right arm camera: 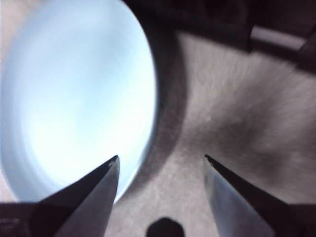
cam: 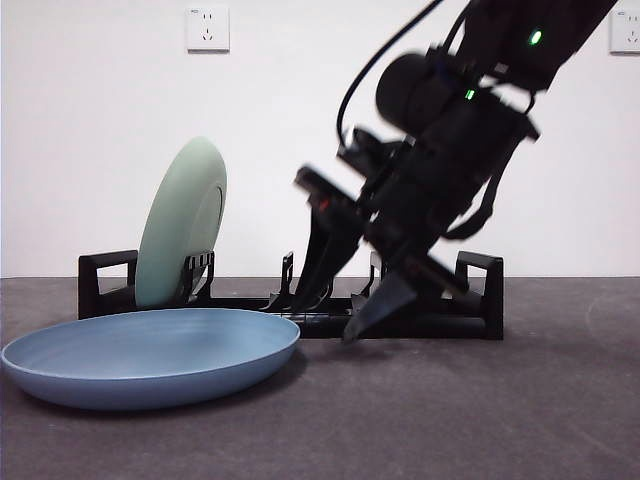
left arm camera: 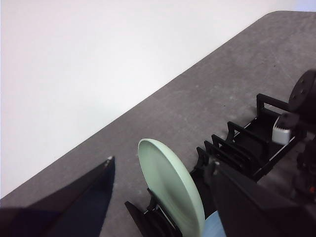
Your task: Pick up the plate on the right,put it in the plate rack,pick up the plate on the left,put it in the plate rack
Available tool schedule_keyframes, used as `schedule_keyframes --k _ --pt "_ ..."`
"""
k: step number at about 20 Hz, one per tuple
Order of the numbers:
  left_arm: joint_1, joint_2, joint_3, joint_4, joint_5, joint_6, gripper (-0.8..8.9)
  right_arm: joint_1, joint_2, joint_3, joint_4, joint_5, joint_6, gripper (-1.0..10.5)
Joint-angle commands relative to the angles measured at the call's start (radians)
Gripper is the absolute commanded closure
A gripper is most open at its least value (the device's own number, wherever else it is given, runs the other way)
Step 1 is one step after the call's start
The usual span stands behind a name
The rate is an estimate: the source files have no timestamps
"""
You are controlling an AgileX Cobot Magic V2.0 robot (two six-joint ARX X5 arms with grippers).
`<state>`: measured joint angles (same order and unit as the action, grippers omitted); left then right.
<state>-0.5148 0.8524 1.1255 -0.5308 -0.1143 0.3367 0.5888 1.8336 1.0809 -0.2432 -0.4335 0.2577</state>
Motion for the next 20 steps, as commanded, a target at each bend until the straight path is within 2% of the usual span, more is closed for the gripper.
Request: schedule_keyframes --k 1,5,8,16,20 --pt "-0.005 0.001 -0.004 0.001 -0.002 0.008 4.99 0.013 0.043 0.011 0.034 -0.025 0.015 7.0" --pt "-0.005 0.006 -0.004 -0.023 -0.017 0.008 4.99 0.028 0.082 0.011 0.053 -0.032 0.025 7.5" --pt "-0.005 0.018 -0.004 -0.040 -0.017 0.008 4.99 0.030 0.083 0.011 0.053 -0.031 0.039 9.5" --pt "-0.013 0.044 -0.004 -0.055 -0.008 0.008 4.99 0.027 -0.009 0.011 -0.063 -0.025 0.055 9.6" --pt "-0.066 0.050 -0.004 -0.068 0.089 0.009 4.99 0.025 -0.141 0.011 -0.106 0.097 0.040 9.6"
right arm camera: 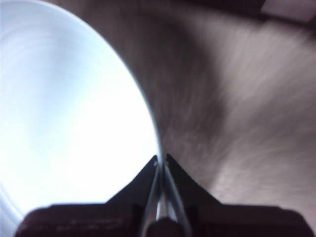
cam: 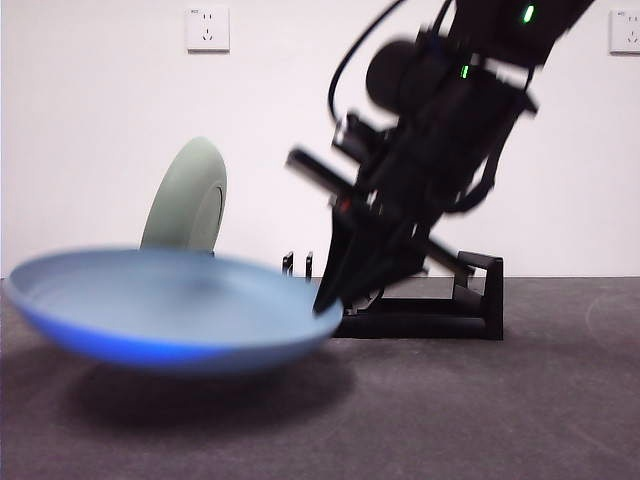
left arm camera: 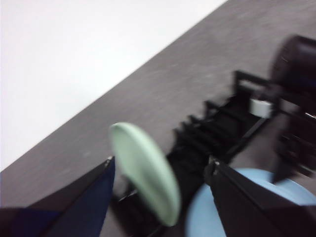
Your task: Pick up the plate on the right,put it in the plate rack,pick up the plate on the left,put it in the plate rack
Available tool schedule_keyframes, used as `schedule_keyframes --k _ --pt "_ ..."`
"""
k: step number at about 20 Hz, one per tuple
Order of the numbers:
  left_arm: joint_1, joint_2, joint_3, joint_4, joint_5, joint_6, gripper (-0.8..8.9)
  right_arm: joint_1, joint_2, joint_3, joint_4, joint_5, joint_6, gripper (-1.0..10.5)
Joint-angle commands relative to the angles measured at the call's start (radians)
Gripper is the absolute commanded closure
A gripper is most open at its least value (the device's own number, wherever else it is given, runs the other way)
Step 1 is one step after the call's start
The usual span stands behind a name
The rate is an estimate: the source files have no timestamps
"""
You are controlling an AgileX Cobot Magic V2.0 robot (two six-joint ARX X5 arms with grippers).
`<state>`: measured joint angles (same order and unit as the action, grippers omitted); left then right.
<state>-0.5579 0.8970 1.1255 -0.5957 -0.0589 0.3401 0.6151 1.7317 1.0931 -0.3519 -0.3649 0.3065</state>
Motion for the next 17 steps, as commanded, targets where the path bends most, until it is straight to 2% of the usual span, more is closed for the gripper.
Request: schedule_keyframes --k 1,7,9,12,15,17 --pt "-0.047 0.013 -0.004 -0.011 0.041 0.006 4.99 -0.008 -0.074 -0.002 -0.002 0.048 -0.008 9.6" --pt "-0.282 0.124 -0.004 -0.095 0.019 0.060 5.00 -0.096 -0.223 0.010 -0.089 0.057 -0.007 9.6" --pt "-0.374 0.179 -0.004 -0.108 -0.015 0.084 5.00 -0.133 -0.256 0.010 -0.117 0.056 -0.008 9.6" --pt "-0.500 0.272 -0.004 -0.126 -0.128 0.123 5.00 -0.183 -0.298 0.010 -0.159 0.050 -0.008 9.6" --pt "-0.567 0.374 -0.004 -0.132 -0.225 0.167 5.00 -0.214 -0.330 0.011 -0.204 0.049 -0.008 9.6" --pt "-0.576 0.436 -0.004 -0.127 -0.232 0.191 5.01 -0.224 -0.349 0.011 -0.232 0.049 -0.009 9.6"
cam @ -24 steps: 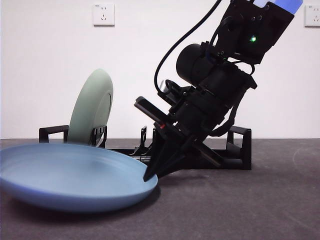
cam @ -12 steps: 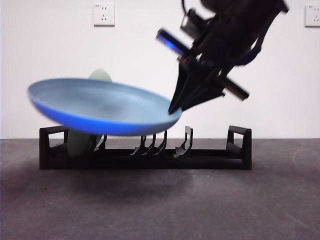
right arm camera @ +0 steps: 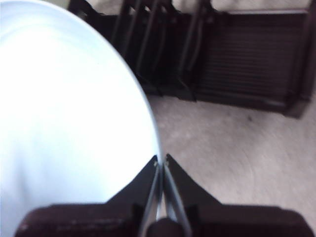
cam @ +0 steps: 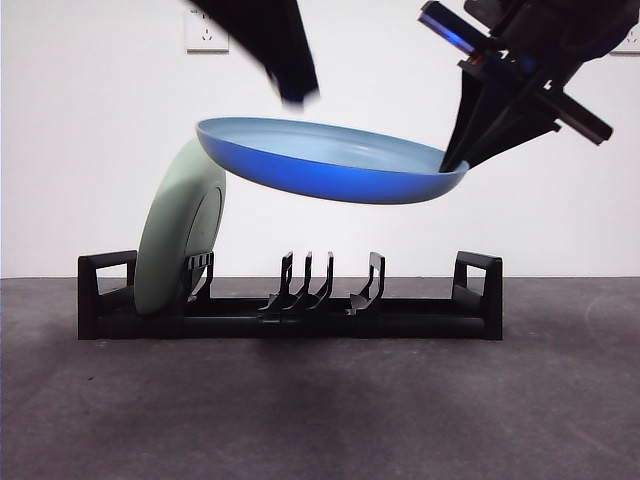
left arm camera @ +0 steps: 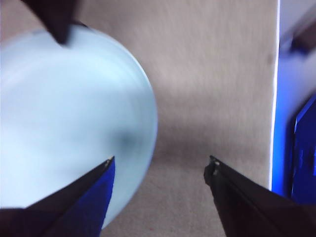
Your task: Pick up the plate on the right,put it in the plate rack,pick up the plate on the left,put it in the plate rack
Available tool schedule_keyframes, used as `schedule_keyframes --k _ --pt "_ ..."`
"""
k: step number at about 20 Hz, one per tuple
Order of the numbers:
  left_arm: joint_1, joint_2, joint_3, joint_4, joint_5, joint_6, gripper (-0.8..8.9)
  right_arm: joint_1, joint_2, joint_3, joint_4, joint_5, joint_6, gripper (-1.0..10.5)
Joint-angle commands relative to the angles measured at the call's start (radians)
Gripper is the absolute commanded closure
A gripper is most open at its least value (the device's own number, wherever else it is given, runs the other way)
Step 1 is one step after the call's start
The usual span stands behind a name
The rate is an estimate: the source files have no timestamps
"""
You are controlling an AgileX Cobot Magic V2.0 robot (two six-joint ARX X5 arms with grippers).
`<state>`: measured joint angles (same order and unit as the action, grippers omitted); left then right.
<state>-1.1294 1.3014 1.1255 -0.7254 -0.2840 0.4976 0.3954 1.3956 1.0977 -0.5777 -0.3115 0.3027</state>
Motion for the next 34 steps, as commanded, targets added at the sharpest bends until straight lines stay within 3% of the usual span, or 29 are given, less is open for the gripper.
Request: schedule_keyframes --k 1,4,9,16,19,23,28,32,34 --pt "-0.004 0.059 -0.004 0.009 -0.007 0.035 5.02 -0.008 -0.023 0.006 -0.015 -0.004 -0.005 9.6" --pt "0.000 0.114 -0.004 0.034 -0.028 0.040 5.28 -0.010 -0.055 0.006 -0.033 -0.004 -0.006 9.6" --pt "0.001 0.122 -0.004 0.079 -0.034 0.064 8.25 -0.009 -0.086 0.006 -0.049 -0.004 -0.010 9.6" --pt "0.013 0.122 -0.004 0.084 -0.036 0.065 8.22 -0.010 -0.125 0.006 -0.059 -0.003 -0.032 9.2" --pt "0.012 0.122 -0.004 0.108 -0.029 0.064 8.22 -0.021 -0.164 0.006 -0.048 0.002 -0.047 6.6" --pt "0.016 0.122 -0.004 0.192 -0.020 0.030 8.22 -0.069 -0.264 0.006 -0.005 0.048 -0.045 6.3" --pt "0.120 0.122 -0.004 0.418 0.248 -0.135 8.22 -0.103 -0.419 0.006 0.037 0.246 -0.045 6.3" --pt "0.291 0.122 -0.004 0.660 0.521 -0.375 8.22 -0.106 -0.510 0.006 0.039 0.349 -0.046 6.3" --pt "0.375 0.122 -0.004 0.780 0.629 -0.507 8.23 -0.106 -0.533 0.006 0.039 0.347 -0.046 6.3"
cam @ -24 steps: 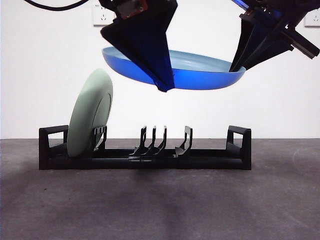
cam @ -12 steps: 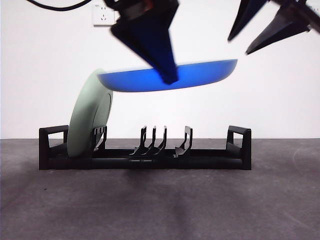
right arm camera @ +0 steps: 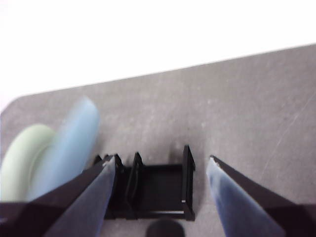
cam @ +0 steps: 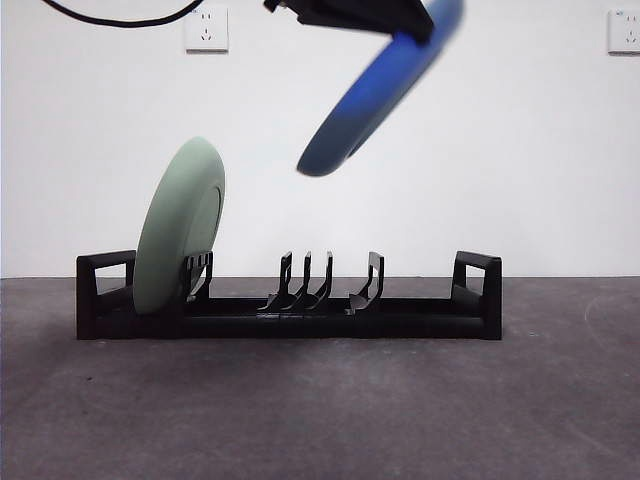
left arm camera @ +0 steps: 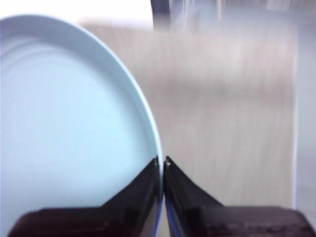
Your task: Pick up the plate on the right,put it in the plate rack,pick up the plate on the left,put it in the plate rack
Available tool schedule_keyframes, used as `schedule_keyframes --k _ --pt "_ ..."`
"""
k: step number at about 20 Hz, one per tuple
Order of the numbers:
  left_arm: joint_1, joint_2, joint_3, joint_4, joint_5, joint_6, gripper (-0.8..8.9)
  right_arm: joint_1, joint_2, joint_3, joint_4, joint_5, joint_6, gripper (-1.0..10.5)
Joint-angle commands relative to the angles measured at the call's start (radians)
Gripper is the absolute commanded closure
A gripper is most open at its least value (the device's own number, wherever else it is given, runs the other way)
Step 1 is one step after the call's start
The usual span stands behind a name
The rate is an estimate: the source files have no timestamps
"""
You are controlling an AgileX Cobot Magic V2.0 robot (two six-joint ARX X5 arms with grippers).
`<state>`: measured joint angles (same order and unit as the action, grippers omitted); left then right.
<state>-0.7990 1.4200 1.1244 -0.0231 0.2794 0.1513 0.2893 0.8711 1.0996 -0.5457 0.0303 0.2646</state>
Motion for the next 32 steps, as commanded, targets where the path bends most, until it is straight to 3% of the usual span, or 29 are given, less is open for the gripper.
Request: schedule_keyframes --k 1,7,15,32 --pt "0.069 0.006 -0.003 0.117 0.088 -0.203 8.23 0.000 -0.013 0.004 0.006 0.005 -0.007 6.3" --pt "0.179 0.051 -0.003 0.327 0.199 -0.416 8.23 0.000 -0.021 0.004 0.006 0.002 -0.005 6.3" --pt "0.257 0.160 -0.002 0.497 0.276 -0.599 8.23 0.000 -0.021 0.004 0.005 0.002 -0.003 6.3" --pt "0.277 0.216 -0.002 0.581 0.301 -0.658 8.23 0.000 -0.021 0.004 -0.015 0.002 -0.004 6.3"
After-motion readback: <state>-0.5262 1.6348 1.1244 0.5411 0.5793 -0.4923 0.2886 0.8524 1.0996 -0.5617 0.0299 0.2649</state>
